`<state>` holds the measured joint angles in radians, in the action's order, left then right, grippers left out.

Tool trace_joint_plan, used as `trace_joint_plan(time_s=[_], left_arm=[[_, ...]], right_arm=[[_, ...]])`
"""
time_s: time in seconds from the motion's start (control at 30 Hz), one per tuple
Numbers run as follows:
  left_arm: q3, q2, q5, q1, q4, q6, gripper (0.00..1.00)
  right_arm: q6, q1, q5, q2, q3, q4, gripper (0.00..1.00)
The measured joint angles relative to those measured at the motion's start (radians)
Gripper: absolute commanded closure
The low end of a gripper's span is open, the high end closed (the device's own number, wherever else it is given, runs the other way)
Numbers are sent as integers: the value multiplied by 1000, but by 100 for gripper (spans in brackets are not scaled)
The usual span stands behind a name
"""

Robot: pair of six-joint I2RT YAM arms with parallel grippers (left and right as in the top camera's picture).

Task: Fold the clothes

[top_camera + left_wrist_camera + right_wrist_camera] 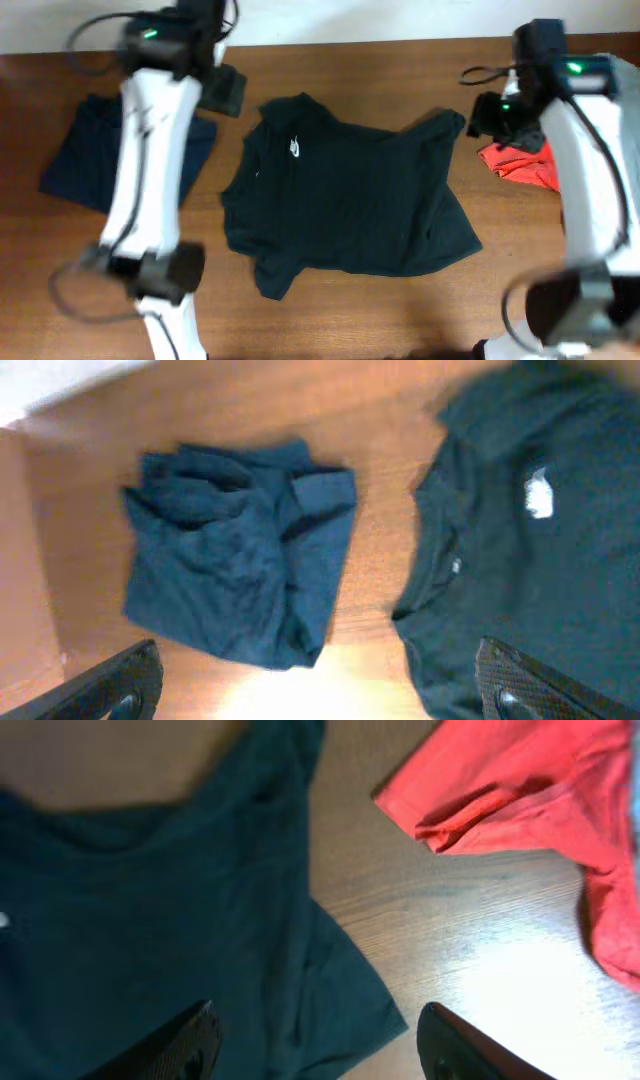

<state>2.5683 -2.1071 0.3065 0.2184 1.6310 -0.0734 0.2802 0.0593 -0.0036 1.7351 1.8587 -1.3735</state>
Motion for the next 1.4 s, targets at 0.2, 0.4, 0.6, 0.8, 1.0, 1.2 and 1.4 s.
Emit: trace_joint_plan(time_s=[0.2,0.4,0.6,0.8,1.0,1.2,1.4], left_arm=[[10,344,-23,0,53,94,1],[-190,573,-18,0,53,178,1],[-648,731,-9,-2,-54,262,1],[-1128,708,-199,-3,-314,269,1],[-1500,674,-397,-3,-490,260,1],[-1545,666,-427,-3,-521,257,1],[-1545,666,-431,-3,-534,257,1]], right_arm=[[-3,0,-26,-331,1,-35,29],[9,0,-29,-513,-62,-46,24],[62,0,-33,-542,-350,19,23],[140,0,-40,-442,-711,193,23],[202,0,-85,-251,-930,386,31],[246,0,-133,-41,-964,494,68],[267,1,-103,-29,-963,474,96]])
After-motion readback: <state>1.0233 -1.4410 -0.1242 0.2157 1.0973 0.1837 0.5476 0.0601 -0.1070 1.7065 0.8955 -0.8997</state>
